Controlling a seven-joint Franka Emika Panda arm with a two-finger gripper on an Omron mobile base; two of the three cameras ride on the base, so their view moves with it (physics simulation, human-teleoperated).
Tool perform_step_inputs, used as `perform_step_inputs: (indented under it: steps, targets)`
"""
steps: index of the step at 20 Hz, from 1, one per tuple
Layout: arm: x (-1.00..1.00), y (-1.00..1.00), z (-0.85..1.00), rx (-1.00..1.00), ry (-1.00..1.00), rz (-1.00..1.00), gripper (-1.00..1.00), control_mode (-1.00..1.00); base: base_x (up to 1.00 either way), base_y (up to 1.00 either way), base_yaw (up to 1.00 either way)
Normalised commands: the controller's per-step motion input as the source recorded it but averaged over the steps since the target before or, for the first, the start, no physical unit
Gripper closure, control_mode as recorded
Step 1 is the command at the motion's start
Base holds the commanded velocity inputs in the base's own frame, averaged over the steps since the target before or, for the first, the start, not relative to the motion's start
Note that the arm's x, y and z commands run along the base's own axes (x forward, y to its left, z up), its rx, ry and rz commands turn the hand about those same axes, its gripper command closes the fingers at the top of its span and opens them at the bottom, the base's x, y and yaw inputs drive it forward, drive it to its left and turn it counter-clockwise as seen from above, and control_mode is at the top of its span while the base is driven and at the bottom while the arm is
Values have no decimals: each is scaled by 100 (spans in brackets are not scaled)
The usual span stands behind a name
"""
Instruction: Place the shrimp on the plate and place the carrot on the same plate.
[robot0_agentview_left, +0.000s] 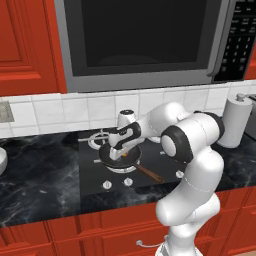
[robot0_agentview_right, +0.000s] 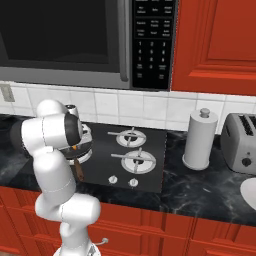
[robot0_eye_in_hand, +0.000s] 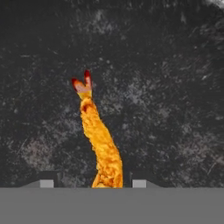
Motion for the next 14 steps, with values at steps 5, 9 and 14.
perform_step_inputs:
  steps: [5, 9, 14]
  targets:
    - [0, 20, -29, 0, 2, 0, 100, -100, 0, 0, 0]
    - [0, 10, -20, 0, 4, 3, 100, -100, 0, 0, 0]
    - [0, 3, -6, 0, 0, 0, 100, -100, 0, 0, 0]
